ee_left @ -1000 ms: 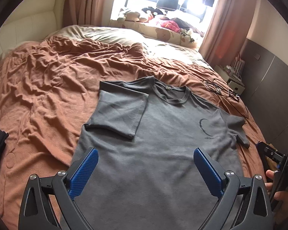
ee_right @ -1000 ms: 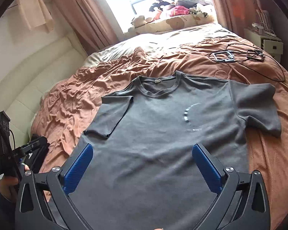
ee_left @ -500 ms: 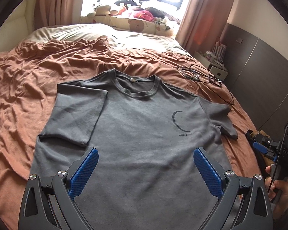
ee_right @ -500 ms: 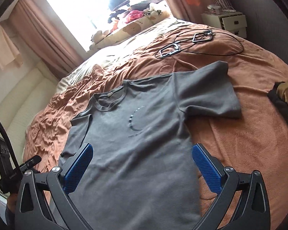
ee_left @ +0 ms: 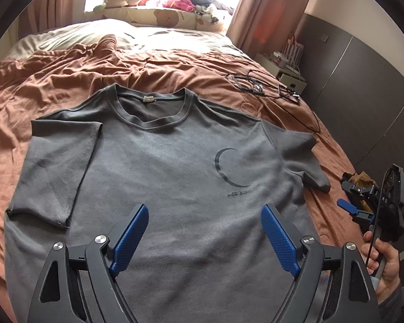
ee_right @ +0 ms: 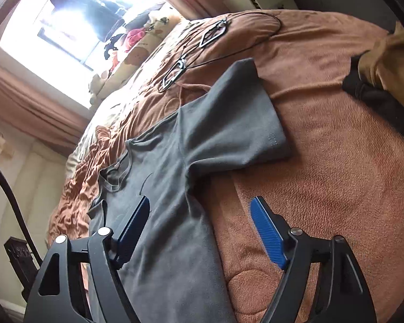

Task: Fold small clothes
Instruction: 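Move both tools to the shirt's other sleeve, then grasp the other sleeve with the right tool while the left tool grasps the side edge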

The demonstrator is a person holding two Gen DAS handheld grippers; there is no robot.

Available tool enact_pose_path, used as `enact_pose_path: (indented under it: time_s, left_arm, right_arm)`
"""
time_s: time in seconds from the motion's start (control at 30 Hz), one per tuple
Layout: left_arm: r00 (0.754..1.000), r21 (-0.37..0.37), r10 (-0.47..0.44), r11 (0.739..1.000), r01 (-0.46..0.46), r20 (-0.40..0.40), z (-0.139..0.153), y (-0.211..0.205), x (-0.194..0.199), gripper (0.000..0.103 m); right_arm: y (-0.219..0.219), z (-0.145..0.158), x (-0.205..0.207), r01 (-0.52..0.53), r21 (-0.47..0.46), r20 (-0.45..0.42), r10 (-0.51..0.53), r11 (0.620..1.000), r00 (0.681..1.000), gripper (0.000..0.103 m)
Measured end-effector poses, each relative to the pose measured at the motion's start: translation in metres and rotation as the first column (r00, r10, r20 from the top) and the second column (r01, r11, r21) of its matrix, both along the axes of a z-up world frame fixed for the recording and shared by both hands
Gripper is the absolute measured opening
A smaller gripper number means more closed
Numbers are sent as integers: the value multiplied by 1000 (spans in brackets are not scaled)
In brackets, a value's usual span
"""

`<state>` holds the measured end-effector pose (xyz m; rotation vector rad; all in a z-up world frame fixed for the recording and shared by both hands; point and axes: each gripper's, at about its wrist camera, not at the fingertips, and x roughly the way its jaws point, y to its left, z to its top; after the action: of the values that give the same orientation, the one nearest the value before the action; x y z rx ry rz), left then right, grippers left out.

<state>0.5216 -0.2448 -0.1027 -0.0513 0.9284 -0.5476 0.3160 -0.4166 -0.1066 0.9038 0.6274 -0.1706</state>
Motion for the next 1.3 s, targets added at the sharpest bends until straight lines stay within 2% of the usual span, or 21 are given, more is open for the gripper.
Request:
enact_pose_path:
  time_s: [0.13, 0.2, 0.3, 0.4, 0.43, 0.5, 0.6, 0.7, 0.87, 0.9, 1.0, 1.1, 1.3]
  left_arm:
    - [1000, 6, -19, 1000, 19, 3, -6, -14, 9, 82]
    - [1000, 4, -22, 1000, 23, -6, -10, -22, 16, 73]
    - [999, -19, -24, 1000, 23, -28, -18, -34, 25, 67]
    - [998, -23, -35, 999, 34, -45, -27, -49, 34, 59]
    - [998, -27, -40, 999, 39, -52, -31, -54, 36, 56]
    - [996, -34, -53, 998, 50, -71, -37, -65, 42, 43]
    - [991, -46, -73, 997, 68, -108, -48, -85, 51, 35]
    - [987, -56, -98, 994, 92, -125, -54, -107, 55, 29]
    - [977, -80, -150, 987, 139, -153, -63, -147, 58, 16]
    - [974, -84, -161, 985, 149, -159, -64, -155, 58, 15]
    - [966, -99, -189, 980, 173, -176, -68, -176, 57, 12]
    - [959, -120, -205, 976, 184, -198, -72, -192, 57, 7]
    - [945, -156, -227, 969, 194, -235, -81, -218, 57, 4]
  right_arm:
    - [-22, -18, 6, 45, 79, 13, -46, 996, 999, 67]
    - [-31, -26, 9, 66, 112, 22, -69, 991, 997, 65]
    - [-45, -40, 9, 121, 176, 21, -126, 977, 992, 63]
    - [-57, -52, 10, 168, 240, 8, -175, 956, 985, 55]
    - [-58, -55, 11, 170, 255, 13, -179, 952, 984, 54]
    - [-60, -57, 17, 164, 262, 15, -174, 951, 985, 46]
    - [-61, -63, 23, 167, 290, 2, -175, 942, 985, 37]
    - [-66, -68, 27, 180, 314, -10, -187, 932, 982, 35]
    - [-72, -66, 32, 168, 280, -9, -172, 945, 985, 33]
    - [-73, -65, 34, 165, 265, -7, -170, 950, 985, 24]
    - [-74, -65, 39, 151, 244, 0, -156, 958, 988, 10]
    - [-73, -63, 37, 133, 240, 40, -147, 962, 988, 6]
    - [-66, -38, 41, 83, 165, 131, -105, 983, 986, 6]
